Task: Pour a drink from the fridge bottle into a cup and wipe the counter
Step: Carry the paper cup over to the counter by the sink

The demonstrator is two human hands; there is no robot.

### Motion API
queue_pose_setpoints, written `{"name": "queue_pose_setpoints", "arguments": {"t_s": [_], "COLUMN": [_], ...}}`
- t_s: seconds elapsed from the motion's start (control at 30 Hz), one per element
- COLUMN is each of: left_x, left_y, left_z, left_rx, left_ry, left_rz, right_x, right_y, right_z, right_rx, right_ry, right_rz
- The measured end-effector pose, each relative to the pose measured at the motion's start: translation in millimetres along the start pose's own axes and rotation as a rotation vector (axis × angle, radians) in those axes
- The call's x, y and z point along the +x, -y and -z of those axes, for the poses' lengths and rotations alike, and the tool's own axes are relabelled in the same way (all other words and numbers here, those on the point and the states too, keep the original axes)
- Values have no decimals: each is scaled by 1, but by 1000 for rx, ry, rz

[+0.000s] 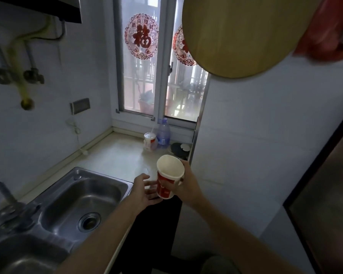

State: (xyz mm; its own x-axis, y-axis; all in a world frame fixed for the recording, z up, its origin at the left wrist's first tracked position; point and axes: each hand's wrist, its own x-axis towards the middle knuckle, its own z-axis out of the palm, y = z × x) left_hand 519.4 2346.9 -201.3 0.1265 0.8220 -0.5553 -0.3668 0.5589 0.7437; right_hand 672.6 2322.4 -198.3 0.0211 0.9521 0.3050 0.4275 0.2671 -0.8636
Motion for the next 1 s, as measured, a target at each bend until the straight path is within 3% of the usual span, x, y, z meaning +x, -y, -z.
{"name": "queue_pose_setpoints", "arguments": {"t_s": [0.47,1.0], "left_x": [99,289], "left_y": [-51,-122], "left_z": [14,48], "left_rx": [-48,-104], "left_ry": [-117,-193], "left_rz": [-6,28], "right_x": [116,279], "right_y": [-59,-148], "right_z": [-48,-133], "right_rx": [60,86], "right_ry": [136,111], "right_rz": [48,19]}}
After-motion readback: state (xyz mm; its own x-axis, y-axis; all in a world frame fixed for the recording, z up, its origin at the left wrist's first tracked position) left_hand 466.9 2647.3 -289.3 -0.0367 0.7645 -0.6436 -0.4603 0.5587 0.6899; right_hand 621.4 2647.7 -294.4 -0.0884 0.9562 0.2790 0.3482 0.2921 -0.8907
